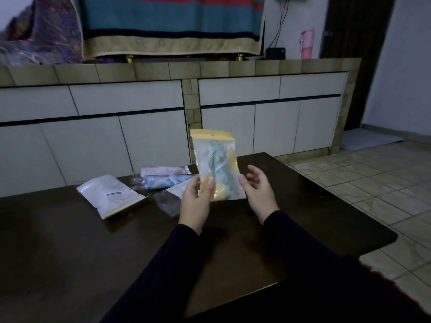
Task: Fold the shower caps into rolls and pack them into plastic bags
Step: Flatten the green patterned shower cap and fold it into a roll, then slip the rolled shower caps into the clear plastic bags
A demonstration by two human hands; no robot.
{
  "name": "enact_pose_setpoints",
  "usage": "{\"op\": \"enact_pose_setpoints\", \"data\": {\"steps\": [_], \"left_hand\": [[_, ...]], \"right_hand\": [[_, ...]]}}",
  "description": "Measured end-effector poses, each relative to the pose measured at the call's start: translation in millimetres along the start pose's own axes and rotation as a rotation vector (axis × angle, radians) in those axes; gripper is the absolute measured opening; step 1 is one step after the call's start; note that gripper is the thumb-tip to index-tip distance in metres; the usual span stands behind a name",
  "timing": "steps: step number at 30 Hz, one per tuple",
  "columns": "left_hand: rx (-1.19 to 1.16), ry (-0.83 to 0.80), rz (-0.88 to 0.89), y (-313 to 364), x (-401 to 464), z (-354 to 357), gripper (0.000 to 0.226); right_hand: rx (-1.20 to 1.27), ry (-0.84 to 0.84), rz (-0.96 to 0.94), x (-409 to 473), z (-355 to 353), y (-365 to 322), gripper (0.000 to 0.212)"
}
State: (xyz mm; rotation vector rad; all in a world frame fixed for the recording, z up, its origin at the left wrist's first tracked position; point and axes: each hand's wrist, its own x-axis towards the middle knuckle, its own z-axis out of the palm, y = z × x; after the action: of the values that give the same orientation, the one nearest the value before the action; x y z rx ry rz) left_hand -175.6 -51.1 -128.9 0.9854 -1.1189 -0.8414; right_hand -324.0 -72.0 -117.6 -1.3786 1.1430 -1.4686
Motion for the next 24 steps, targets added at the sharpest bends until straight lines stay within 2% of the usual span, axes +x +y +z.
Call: {"op": "enact_pose_setpoints", "data": {"steps": [2, 4, 8, 12, 15, 18, 21, 22, 24], "left_hand": [[-0.090, -0.062, -0.053, 2, -1, -1, 0.020], [-0.133, -0.101, -0.101, 4, -1, -3, 0.028], [-0.059, -0.087, -0.106, 9, 0, -9, 0.022], [0.015, -0.065, -0.134, 1, 4, -13, 0.022], [0.068, -0.077, -0.121, -1, 7, -11, 0.021], [0.347, 0.015, 0.043, 2, 10, -8, 0.019], [0.973, 0.136, 0.294, 4, 25, -12, 0.024], [1.145, 0.107, 0.309, 4, 30, -14, 0.028], [1.360, -0.016, 0.194, 1, 38, -13, 0.042]], "right_hand": [[0.121, -0.075, 0.155, 2, 2, 4, 0.046], [0.178, -0.101, 0.189, 1, 3, 3, 0.038], [0.072, -0.041, 0.129, -1, -1, 0, 0.026], [0.036, -0.079, 0.081, -4, -3, 0, 0.026], [0.001, -0.038, 0.066, -3, -5, 1, 0.025], [-0.048, 0.044, 0.078, -1, -9, 5, 0.019], [-0.116, 0.091, 0.100, 4, -19, 5, 0.025], [-0.138, 0.095, 0.115, 5, -22, 6, 0.027], [-0.205, 0.101, 0.143, 7, -27, 9, 0.029]]}}
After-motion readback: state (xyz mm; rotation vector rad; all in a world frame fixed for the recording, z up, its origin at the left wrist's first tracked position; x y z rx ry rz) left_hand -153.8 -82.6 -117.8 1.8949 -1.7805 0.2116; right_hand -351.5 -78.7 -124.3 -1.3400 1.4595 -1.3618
